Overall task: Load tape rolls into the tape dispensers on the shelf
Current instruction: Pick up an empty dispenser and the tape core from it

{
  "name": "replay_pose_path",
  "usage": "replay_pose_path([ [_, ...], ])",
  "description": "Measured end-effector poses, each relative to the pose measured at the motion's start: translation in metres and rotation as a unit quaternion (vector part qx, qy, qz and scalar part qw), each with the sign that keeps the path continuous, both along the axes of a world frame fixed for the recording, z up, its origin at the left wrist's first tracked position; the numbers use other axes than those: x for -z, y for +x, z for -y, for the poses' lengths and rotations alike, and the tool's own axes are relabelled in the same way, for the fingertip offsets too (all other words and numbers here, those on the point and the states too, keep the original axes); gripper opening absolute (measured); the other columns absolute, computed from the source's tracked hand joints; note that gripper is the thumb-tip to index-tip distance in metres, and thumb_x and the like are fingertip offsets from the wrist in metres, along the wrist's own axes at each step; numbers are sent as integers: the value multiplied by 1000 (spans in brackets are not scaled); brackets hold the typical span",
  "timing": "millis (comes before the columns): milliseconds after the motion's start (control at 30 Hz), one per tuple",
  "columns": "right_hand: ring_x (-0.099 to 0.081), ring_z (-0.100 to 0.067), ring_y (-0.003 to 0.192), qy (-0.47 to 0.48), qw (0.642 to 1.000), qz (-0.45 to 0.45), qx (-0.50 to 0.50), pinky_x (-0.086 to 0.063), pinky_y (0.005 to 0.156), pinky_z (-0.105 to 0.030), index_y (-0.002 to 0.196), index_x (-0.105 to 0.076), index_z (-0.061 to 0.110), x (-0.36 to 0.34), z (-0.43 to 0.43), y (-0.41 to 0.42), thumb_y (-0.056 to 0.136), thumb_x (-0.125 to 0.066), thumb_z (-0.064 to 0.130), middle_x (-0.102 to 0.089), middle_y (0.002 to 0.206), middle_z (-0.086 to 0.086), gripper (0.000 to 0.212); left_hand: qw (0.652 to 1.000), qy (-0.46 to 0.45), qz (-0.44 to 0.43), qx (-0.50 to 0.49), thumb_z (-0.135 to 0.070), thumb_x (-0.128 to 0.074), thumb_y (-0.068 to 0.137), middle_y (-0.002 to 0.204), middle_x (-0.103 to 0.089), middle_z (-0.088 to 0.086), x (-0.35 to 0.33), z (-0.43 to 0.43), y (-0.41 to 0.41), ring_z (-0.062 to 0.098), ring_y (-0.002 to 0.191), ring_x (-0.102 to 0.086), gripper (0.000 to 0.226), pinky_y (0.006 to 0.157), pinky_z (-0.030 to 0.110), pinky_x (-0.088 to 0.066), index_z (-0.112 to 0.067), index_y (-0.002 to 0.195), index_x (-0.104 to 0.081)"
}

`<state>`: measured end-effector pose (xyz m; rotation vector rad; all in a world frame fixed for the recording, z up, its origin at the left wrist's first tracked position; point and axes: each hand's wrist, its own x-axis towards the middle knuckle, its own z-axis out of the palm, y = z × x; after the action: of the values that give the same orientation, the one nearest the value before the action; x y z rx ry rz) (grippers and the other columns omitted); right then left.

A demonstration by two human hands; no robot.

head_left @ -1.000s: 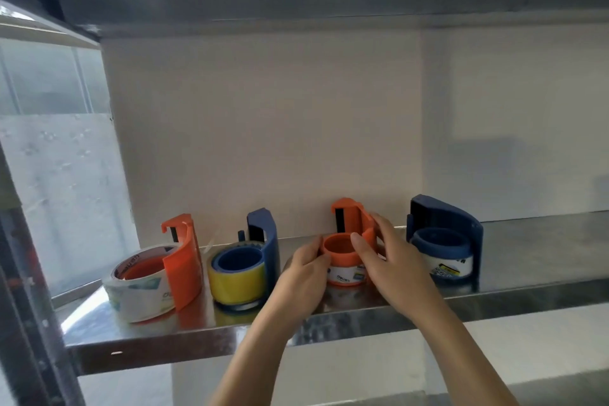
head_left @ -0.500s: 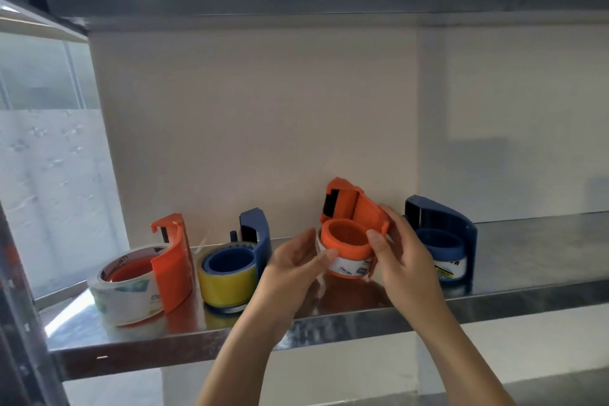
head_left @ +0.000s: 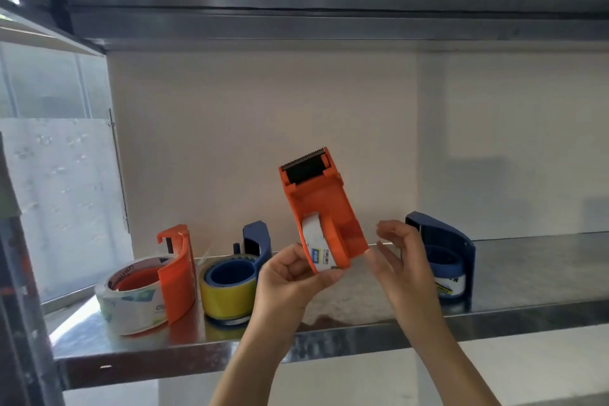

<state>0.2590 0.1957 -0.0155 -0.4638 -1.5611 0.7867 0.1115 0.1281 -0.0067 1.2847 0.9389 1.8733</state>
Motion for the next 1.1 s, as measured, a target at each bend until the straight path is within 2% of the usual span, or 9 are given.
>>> replay_pose_path([
  [100, -58, -9, 99, 70, 993, 84, 32, -44, 85, -15, 96, -58, 36, 5, 7, -16, 69, -67, 54, -61, 98, 16, 34, 998, 6, -45, -33, 11, -75, 64, 83, -75, 14, 1, 1, 4, 21, 74, -73, 22, 67, 27, -57, 5, 84, -69],
  [167, -59, -8, 89, 68, 993, 88, 41, -48, 75, -12, 90, -58, 29, 8, 11, -27, 67, -70, 53, -62, 89, 13, 36, 998, 6, -60, -32, 14, -71, 69, 82, -76, 12, 2, 3, 7, 22, 76, -73, 18, 66, 27, -57, 1, 80, -70],
  [267, -61, -8, 81, 30, 997, 61, 24, -51, 71, -15, 86, -59, 22, 9, 9, -29, 68, -71, 48, -64, 83, 10, 34, 998, 11, -60, -4, 2, -72, 68, 86, -76, 11, 0, 7, 9, 24, 82, -73, 21, 70, 26, -57, -7, 87, -73],
  [400, -65, -11, 79, 0, 998, 51, -31, -55, 71, -23, 89, -62, 21, 5, 10, -21, 75, -75, 37, -67, 82, 7, 25, 998, 10, -60, 23, -3, -70, 68, 94, -76, 10, -2, 12, 8, 23, 90, -72, 27, 74, 25, -56, -13, 93, -76],
  [533, -67, -12, 81, -6, 998, 43, -41, -55, 72, -24, 93, -66, 23, 5, 11, -19, 80, -70, 30, -71, 85, 5, 15, 998, 17, -52, 5, -1, -69, 70, 95, -76, 8, -2, 14, 8, 22, 92, -72, 27, 76, 24, -56, -11, 94, -75],
  [667, -66, -9, 74, 0, 999, 37, 5, -54, 68, -22, 84, -68, 30, 2, 13, -15, 80, -65, 37, -71, 79, 10, 9, 997, 24, -44, -56, 5, -68, 74, 91, -76, 5, -2, 13, 10, 20, 88, -73, 26, 75, 25, -57, -12, 93, -73],
  [800, -64, -22, 73, -46, 998, 27, 21, -51, 65, -27, 74, -69, 14, -4, 9, 6, 83, -67, 25, -71, 74, -4, 14, 995, 31, -25, -88, 8, -69, 73, 84, -77, 3, -3, 14, 12, 16, 82, -73, 27, 70, 20, -56, -14, 89, -73],
  [933, -66, -3, 79, -62, 996, 15, 58, -50, 72, -22, 71, -70, 14, -14, 3, 34, 83, -66, 20, -74, 79, 9, 14, 993, 33, -27, -112, 8, -69, 74, 82, -77, -3, -3, 15, 13, 12, 81, -73, 29, 71, 19, -56, -18, 86, -73],
  [1100, -69, -9, 83, -65, 993, -35, 93, -53, 74, -27, 75, -72, 21, -20, -6, 54, 83, -66, 18, -75, 82, 6, 10, 993, 34, -32, -106, 7, -69, 74, 83, -77, 0, -2, 15, 13, 13, 83, -73, 28, 71, 18, -55, -19, 87, -74],
])
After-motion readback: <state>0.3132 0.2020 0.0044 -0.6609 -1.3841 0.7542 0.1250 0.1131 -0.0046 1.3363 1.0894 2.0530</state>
